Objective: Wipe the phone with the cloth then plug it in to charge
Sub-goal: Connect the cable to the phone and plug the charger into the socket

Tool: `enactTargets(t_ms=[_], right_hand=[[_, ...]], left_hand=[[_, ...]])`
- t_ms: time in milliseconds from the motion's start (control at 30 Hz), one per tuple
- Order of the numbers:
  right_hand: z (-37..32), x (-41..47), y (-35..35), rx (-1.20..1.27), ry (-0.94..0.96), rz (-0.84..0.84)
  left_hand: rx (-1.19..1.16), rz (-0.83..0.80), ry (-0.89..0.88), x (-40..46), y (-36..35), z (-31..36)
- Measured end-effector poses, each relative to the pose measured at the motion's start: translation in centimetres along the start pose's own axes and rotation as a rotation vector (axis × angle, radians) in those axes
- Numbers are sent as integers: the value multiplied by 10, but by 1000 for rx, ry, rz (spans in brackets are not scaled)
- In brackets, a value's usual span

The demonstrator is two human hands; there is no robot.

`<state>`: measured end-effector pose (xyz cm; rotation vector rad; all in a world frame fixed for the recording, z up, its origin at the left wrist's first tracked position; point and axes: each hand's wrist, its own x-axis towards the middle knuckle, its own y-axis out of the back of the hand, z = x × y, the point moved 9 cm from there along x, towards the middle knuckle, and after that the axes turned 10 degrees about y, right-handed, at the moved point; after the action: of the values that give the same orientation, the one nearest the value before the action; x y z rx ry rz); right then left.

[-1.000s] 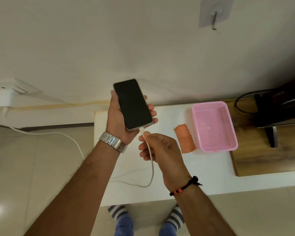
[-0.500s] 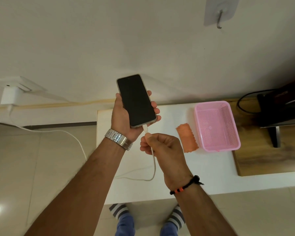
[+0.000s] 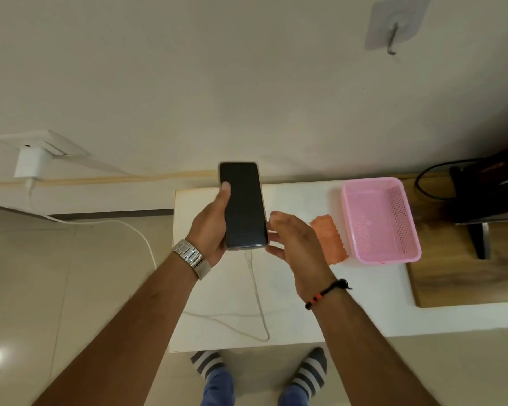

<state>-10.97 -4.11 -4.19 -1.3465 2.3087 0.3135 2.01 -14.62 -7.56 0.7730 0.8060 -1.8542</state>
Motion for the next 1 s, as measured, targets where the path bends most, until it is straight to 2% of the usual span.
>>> enactTargets(t_ms=[67, 167, 333, 600, 867, 1000], right_hand=[[4, 12, -14, 36, 20, -41], [23, 26, -29, -64, 13, -36], [73, 39, -48, -218, -101, 4], [128, 49, -49, -440, -202, 188], [131, 63, -56, -512, -178, 237], [130, 64, -54, -499, -165, 312]], left_hand=[[183, 118, -42, 0, 15, -6], [365, 226, -117, 7, 35, -11], [576, 377, -93, 28, 76, -32], [607, 570, 17, 53, 114, -58], [631, 678, 15, 65, 122, -62], [690, 689, 11, 66, 126, -58]])
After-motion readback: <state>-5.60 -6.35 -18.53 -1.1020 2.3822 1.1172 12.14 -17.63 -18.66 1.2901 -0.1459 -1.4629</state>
